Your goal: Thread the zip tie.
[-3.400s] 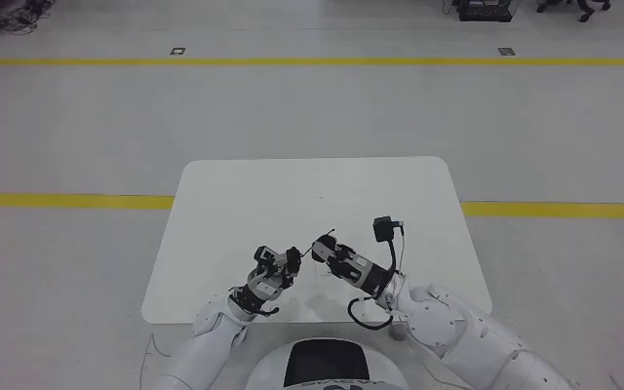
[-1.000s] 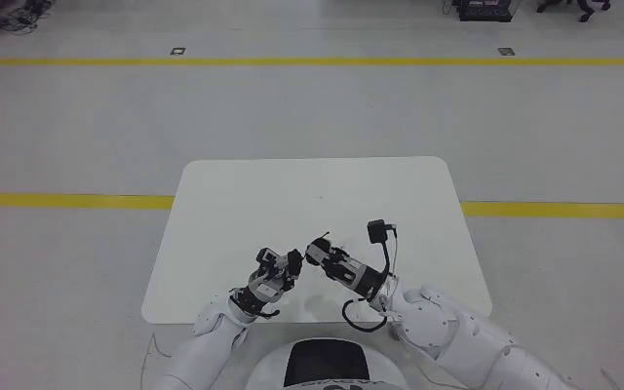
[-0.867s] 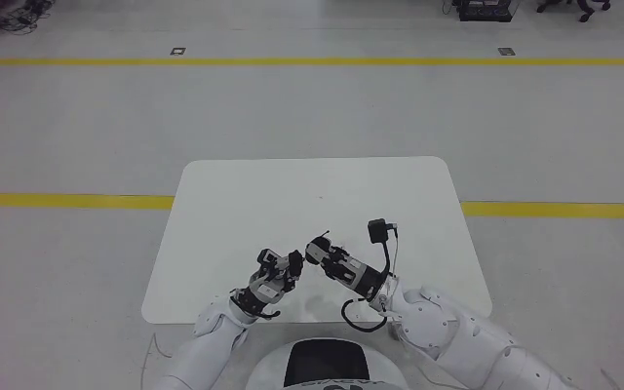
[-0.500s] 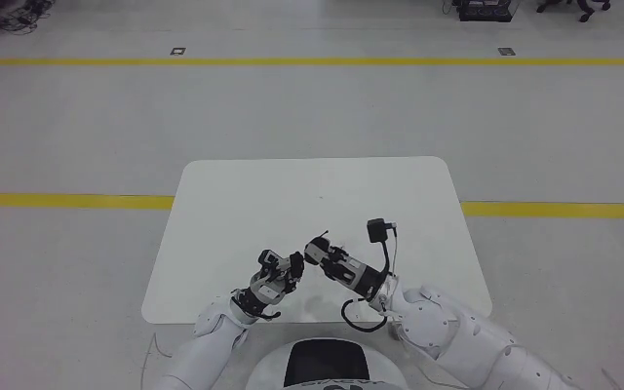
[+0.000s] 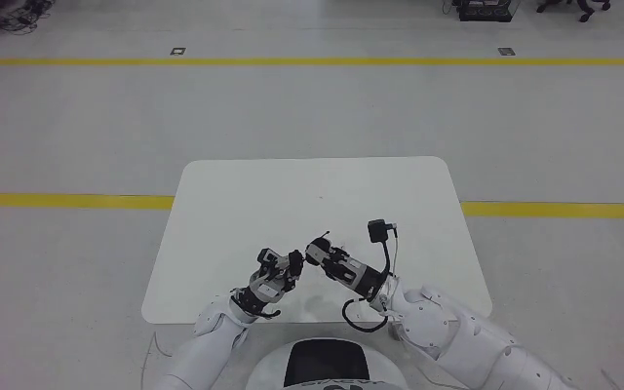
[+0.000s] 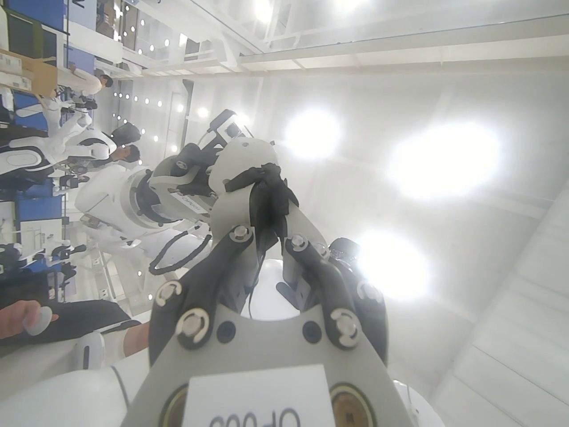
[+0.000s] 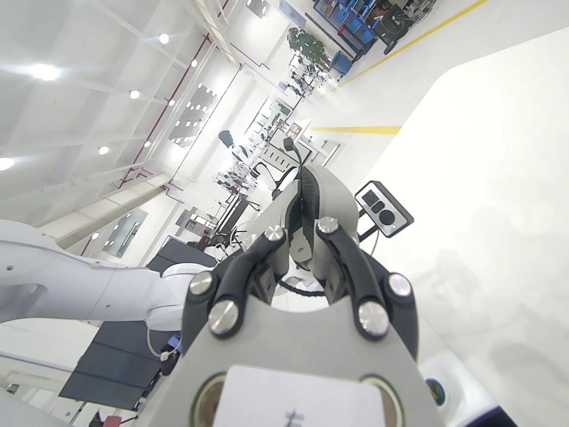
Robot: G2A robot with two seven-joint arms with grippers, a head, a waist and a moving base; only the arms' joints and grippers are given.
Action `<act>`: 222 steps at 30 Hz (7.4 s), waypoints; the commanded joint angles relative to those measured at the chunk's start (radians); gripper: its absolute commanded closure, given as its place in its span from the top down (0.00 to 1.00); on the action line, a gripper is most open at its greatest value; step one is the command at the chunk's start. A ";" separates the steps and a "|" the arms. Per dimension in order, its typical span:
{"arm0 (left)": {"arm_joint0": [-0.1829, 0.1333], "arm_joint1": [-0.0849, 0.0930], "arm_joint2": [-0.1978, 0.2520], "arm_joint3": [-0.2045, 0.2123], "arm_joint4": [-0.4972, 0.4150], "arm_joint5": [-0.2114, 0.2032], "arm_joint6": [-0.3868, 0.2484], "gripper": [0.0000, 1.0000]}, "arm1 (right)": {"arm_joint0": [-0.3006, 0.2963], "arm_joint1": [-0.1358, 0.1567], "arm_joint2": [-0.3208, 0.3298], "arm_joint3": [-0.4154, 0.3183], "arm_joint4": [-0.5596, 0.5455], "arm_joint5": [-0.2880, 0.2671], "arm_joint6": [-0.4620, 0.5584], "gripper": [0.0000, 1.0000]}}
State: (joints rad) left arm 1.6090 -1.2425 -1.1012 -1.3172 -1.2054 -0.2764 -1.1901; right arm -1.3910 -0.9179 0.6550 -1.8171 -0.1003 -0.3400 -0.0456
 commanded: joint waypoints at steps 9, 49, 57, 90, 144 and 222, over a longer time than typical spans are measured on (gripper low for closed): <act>-0.003 0.000 0.001 0.003 -0.005 -0.008 0.005 0.00 | -0.017 0.010 0.027 -0.008 -0.003 0.000 0.007 1.00; -0.028 -0.042 0.020 -0.004 -0.274 -0.046 -0.030 0.00 | -0.150 -0.009 0.237 -0.092 0.402 0.000 0.283 1.00; -0.042 -0.053 0.021 0.016 -0.299 -0.053 -0.067 0.00 | -0.225 -0.136 0.459 0.058 0.767 0.000 0.728 1.00; -0.050 -0.144 0.006 0.086 -0.246 -0.064 -0.130 0.00 | -0.086 -0.364 0.424 0.508 1.170 0.000 1.320 1.00; -0.004 -0.277 -0.080 0.117 -0.030 -0.064 -0.081 0.00 | 0.045 -0.481 0.262 0.803 1.430 0.000 1.436 0.19; -0.008 -0.296 -0.088 0.137 -0.009 -0.064 -0.090 0.00 | 0.061 -0.476 0.248 0.821 1.431 0.005 1.436 0.07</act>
State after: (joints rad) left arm 1.6014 -1.5387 -1.1889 -1.1800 -1.2147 -0.3400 -1.2800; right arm -1.3304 -1.3938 0.9037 -0.9969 1.3302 -0.3360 1.3900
